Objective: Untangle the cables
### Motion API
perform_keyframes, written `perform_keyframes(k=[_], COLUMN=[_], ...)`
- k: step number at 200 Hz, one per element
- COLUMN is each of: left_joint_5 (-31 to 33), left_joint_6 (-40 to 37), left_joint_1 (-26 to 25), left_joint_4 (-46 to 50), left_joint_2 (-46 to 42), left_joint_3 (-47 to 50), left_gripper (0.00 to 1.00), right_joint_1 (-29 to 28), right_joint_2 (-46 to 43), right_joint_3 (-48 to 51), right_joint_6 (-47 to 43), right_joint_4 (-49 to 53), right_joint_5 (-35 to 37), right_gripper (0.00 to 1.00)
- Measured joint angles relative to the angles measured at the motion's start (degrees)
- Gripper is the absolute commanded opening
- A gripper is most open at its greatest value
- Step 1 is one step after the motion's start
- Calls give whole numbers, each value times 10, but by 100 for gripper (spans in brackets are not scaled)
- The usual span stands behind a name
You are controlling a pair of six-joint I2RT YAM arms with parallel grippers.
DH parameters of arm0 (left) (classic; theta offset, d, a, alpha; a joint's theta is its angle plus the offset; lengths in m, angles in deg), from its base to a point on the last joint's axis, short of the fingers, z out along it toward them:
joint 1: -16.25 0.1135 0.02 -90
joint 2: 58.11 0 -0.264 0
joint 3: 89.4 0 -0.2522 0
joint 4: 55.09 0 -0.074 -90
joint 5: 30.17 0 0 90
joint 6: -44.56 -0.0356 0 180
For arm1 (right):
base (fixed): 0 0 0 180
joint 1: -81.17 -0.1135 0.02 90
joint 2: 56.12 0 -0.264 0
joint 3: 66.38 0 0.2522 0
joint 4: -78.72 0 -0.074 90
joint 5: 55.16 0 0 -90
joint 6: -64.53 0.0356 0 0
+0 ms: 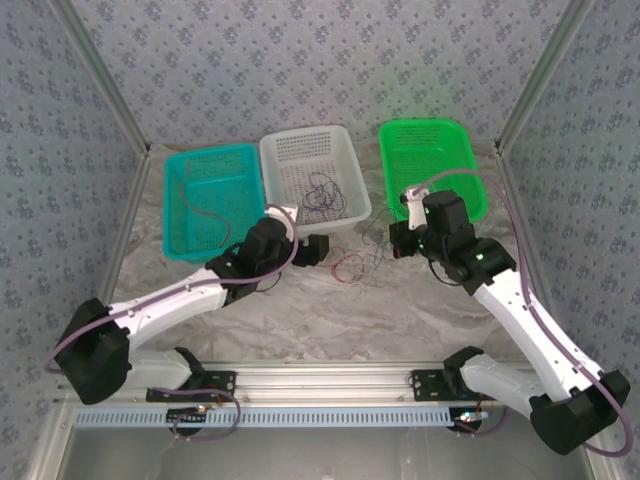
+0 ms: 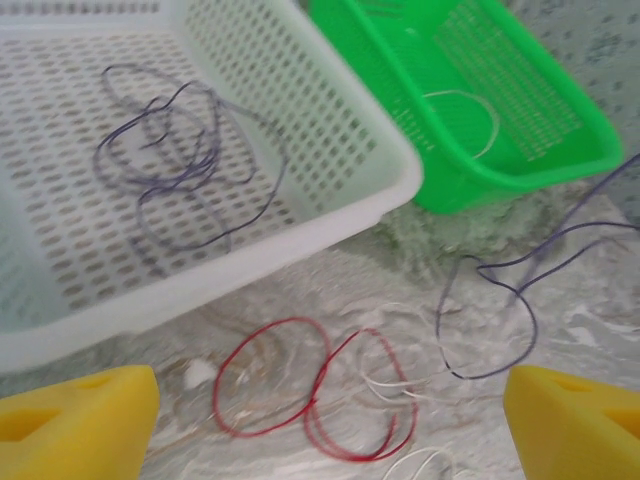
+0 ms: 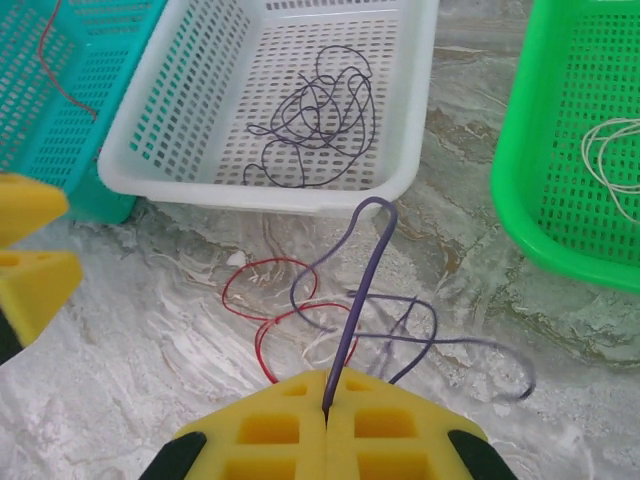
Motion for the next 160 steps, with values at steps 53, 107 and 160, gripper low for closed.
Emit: perform_keyframes(k=[53,107,160], left_joint_5=[-76,-128,-170], left_joint_6=[-15,-24,-16], left_joint_1=[0,-9,-19], left_joint_4=[-56,-87,-151], left_joint_2=[54,99,114], left_joint_3=[-59,-91,-97], left_gripper=[88,84,83], right_joint_1=[11,16,16], right_joint_2=[-29,-43,-44], right_joint_3=[-3,-46,-46], right_joint_6=[-5,-5,-2], right_joint_4=[-5,-20,-26], right_joint_5=[-28,-58,-57], right_gripper=[0,0,0])
